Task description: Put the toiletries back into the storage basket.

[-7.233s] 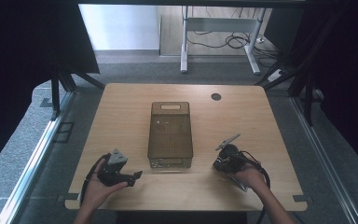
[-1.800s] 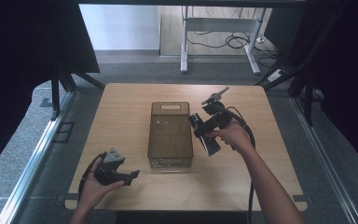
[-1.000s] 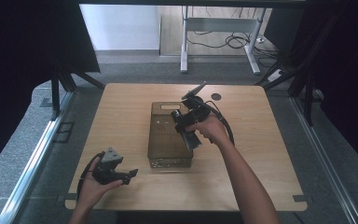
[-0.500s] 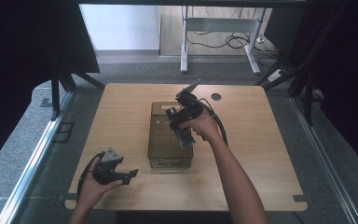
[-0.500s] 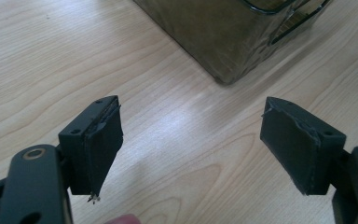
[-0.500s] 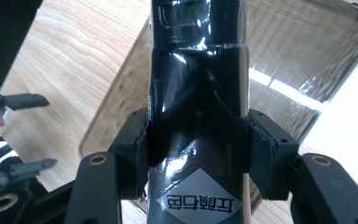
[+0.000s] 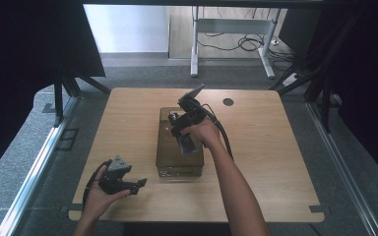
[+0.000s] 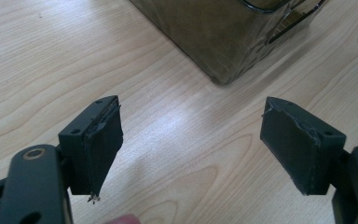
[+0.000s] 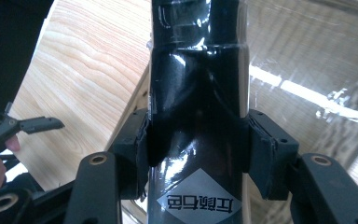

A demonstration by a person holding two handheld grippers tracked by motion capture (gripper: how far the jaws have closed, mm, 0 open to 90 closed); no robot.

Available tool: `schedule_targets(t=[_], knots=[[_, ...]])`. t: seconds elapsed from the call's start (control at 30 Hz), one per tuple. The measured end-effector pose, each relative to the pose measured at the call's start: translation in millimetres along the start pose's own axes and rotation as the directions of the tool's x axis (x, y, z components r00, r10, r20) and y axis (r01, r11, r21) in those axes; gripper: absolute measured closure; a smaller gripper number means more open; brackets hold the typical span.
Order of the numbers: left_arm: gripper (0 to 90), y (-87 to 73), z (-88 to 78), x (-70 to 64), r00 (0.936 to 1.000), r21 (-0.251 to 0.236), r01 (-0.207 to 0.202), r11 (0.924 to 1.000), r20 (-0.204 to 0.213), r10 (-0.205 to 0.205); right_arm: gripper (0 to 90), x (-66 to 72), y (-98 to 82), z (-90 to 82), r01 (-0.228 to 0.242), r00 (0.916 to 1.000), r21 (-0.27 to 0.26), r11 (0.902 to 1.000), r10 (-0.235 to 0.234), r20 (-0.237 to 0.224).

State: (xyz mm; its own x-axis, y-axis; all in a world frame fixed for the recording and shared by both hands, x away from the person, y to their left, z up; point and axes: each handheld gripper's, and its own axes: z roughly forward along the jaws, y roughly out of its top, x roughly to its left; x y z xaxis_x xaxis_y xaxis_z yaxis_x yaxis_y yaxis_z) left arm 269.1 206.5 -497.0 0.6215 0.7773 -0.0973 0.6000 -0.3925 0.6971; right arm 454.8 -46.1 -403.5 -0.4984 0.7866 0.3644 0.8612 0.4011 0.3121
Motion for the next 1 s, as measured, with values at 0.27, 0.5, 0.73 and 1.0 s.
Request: schedule_targets(t=[0.27,0.5,0.73,1.0], knots=[[21.3,-0.1,0.3,1.4,1.0,0.0,-0.003,1.0,0.003,0.003,46.3,0.8,2.9,19.4,-0.041,0.999,0.012,0.9991,0.041,-0.016],[21.3,0.1,0.6,1.0,1.0,0.003,-0.006,1.0,0.002,0.006,46.2,-3.4,0.0,27.5,-0.081,0.9966,0.017,0.9966,0.081,-0.014],[21.3,0.7,-0.2,-0.9,1.0,-0.002,-0.002,1.0,0.005,0.002,46.2,-0.9,0.3,35.7,-0.11,0.9938,0.018,0.9938,0.11,-0.019],[21.3,0.8,-1.2,-0.8,1.0,-0.005,-0.002,1.0,0.005,0.002,46.2,-0.5,0.3,48.0,-0.189,0.9819,-0.009,0.982,0.189,-0.016]])
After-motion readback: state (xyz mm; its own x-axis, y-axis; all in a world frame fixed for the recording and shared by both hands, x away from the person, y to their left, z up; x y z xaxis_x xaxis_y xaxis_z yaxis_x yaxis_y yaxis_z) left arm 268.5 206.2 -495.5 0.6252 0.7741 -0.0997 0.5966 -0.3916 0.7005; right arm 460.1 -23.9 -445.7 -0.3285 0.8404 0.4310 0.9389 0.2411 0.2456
